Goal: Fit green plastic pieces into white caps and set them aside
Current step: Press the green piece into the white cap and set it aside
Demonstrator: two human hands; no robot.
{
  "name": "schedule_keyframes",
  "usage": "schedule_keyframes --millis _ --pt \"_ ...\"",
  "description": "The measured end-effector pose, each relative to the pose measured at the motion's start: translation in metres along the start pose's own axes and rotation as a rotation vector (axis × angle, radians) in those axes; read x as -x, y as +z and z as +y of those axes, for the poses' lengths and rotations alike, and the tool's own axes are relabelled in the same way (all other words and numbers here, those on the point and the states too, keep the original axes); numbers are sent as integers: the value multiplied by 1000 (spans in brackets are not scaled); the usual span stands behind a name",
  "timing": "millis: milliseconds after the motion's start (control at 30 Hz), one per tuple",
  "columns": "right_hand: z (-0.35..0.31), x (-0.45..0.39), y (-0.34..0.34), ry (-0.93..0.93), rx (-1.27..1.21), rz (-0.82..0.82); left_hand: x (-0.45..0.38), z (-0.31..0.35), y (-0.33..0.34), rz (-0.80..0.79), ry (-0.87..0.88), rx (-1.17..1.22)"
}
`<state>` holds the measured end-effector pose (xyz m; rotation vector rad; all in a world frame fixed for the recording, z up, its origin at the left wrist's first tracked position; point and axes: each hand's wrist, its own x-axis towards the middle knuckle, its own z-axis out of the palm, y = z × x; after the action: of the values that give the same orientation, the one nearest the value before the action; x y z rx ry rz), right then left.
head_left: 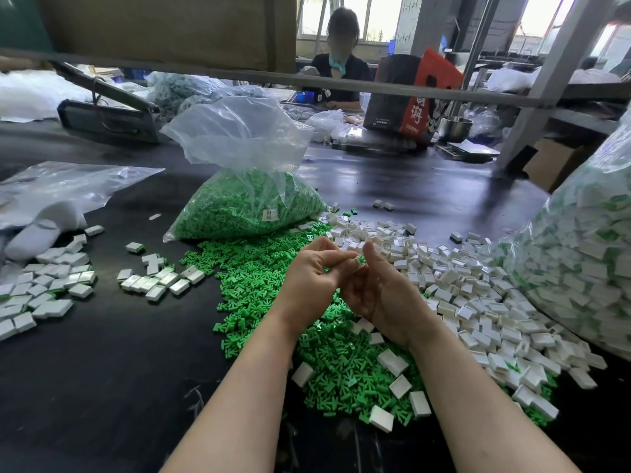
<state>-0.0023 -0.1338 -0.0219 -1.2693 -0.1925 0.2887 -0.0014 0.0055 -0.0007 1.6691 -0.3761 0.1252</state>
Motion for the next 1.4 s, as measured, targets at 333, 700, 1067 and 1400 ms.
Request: schedule_keyframes --millis 333,700,1067,1400 --pt "1 -3 -3 -25 27 33 0 2 0 22 -39 30" --pt "6 -5 -1 -85 95 15 0 -1 14 145 -101 35" --pt "3 -1 4 -101 135 49 -1 0 17 143 -134 147" --pt "3 -1 2 -116 120 80 -1 -1 16 113 -108 172"
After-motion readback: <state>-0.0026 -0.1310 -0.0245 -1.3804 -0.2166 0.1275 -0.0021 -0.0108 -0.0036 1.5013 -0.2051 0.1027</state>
